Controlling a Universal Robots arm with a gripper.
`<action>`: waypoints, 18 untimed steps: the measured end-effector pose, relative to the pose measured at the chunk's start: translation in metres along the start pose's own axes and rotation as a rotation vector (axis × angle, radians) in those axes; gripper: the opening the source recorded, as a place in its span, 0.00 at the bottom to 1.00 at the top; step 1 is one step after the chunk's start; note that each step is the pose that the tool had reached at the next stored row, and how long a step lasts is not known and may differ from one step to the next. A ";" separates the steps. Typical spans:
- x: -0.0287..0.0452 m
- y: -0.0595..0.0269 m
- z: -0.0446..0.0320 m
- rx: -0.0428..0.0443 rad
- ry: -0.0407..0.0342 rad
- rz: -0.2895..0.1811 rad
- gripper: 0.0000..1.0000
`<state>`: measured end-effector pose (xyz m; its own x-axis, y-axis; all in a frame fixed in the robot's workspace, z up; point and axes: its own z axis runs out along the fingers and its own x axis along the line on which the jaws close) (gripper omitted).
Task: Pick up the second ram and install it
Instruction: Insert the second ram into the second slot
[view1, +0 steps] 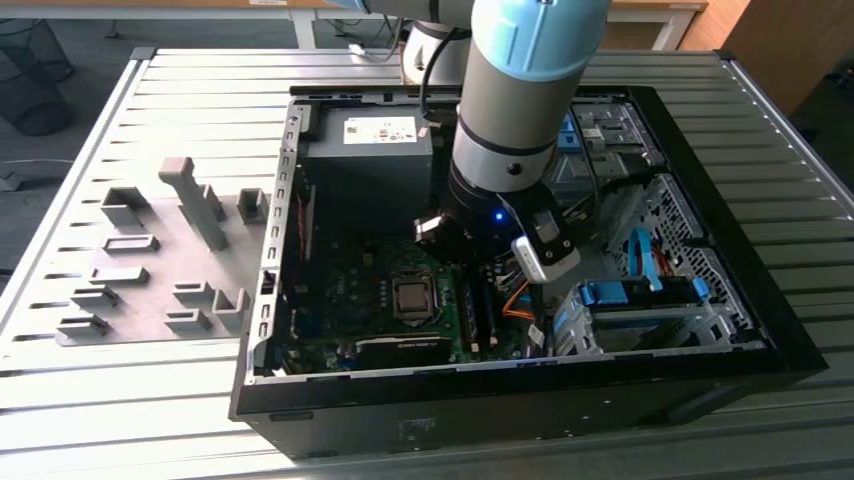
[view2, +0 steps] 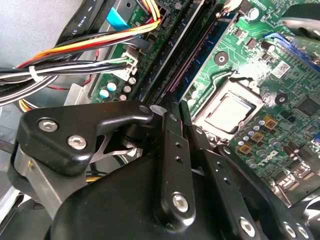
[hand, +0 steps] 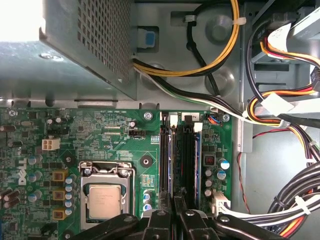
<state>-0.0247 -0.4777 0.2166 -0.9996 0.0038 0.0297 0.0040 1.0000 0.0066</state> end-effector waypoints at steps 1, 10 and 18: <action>0.0000 0.0000 -0.0001 0.0000 0.0001 0.000 0.14; -0.0017 0.0000 -0.0003 -0.0004 0.0002 0.004 0.14; -0.0020 0.0000 0.0017 -0.0004 0.0003 0.005 0.14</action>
<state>-0.0227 -0.4777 0.2148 -0.9995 0.0089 0.0300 0.0091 0.9999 0.0069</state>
